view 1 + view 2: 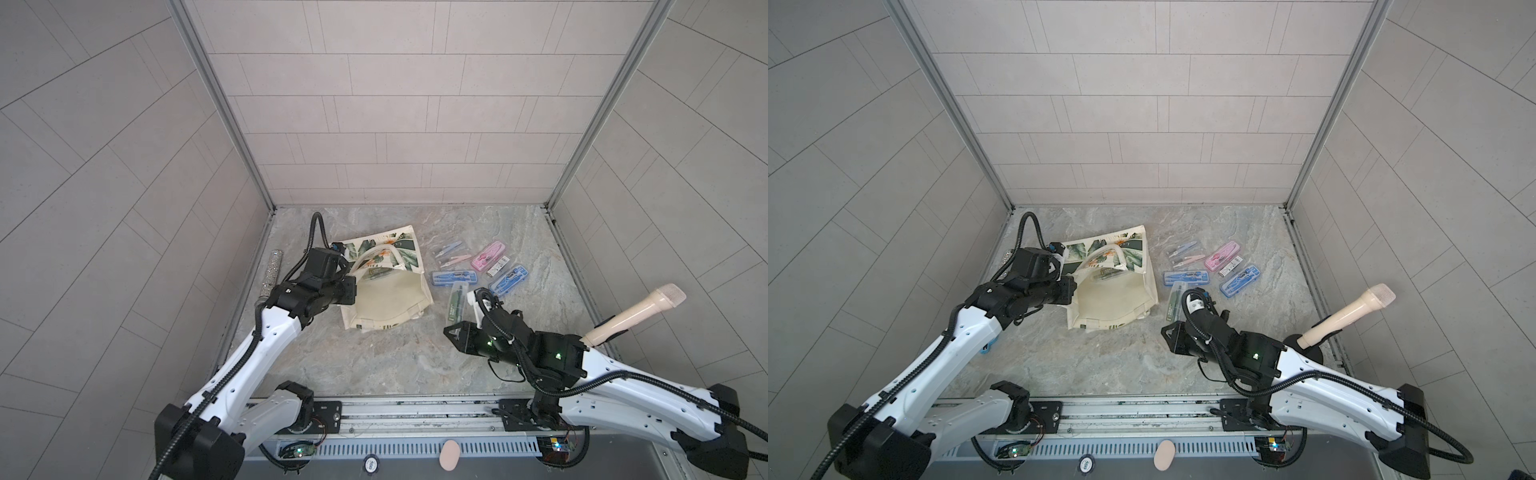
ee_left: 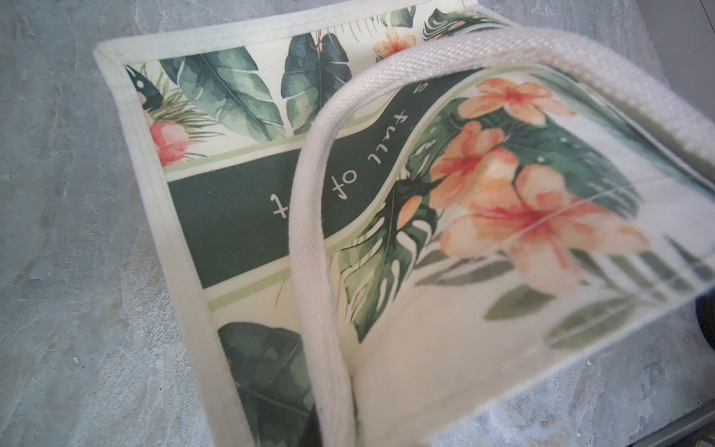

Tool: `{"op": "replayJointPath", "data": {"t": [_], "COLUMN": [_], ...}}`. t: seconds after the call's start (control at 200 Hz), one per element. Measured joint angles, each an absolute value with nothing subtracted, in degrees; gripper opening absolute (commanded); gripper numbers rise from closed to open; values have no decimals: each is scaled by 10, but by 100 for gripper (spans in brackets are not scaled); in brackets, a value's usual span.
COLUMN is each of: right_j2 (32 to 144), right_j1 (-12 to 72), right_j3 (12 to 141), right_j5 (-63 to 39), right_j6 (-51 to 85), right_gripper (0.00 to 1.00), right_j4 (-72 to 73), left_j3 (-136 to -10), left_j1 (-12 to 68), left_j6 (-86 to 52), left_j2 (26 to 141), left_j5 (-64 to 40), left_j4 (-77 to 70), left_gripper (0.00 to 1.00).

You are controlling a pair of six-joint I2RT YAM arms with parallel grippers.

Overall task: Take out the compass set from the canvas bag
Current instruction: Pick up the compass set from the canvas bag, then place the compass set at the center of the board.

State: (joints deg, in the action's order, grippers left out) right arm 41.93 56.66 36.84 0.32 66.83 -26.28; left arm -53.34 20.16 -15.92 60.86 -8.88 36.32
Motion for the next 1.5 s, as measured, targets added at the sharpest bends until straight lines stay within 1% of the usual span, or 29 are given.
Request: {"op": "replayJointPath", "data": {"t": [0.085, 0.2, 0.305, 0.39, 0.601, 1.041, 1.356, 1.496], "right_j2": [381, 352, 344, 350, 404, 533, 615, 673], "right_j1": [514, 435, 376, 350, 333, 298, 247, 233], "right_j3": [345, 310, 282, 263, 246, 236, 278, 292], "right_j5": [-10, -49, -93, -122, -168, -195, -214, -236], "right_j6": [667, 671, 682, 696, 727, 804, 818, 833], "right_gripper": [10, 10, 12, 13, 14, 14, 16, 17], "right_j4": [-281, -298, -298, -291, -244, -111, -83, -59], "left_j3": [-533, -533, -533, -533, -533, -533, -530, -527], "left_j1": [202, 202, 202, 202, 202, 201, 201, 201], "left_j6": [-161, -164, -166, -166, -168, -172, -185, -188], "left_j2": [609, 609, 608, 608, 600, 594, 594, 594], "left_j5": [-88, -87, -87, -87, -87, -88, -94, -100], "left_j4": [363, 362, 362, 362, 363, 363, 354, 351], "left_gripper": [0, 0, 0, 0, 0, 0, 0, 0]}}
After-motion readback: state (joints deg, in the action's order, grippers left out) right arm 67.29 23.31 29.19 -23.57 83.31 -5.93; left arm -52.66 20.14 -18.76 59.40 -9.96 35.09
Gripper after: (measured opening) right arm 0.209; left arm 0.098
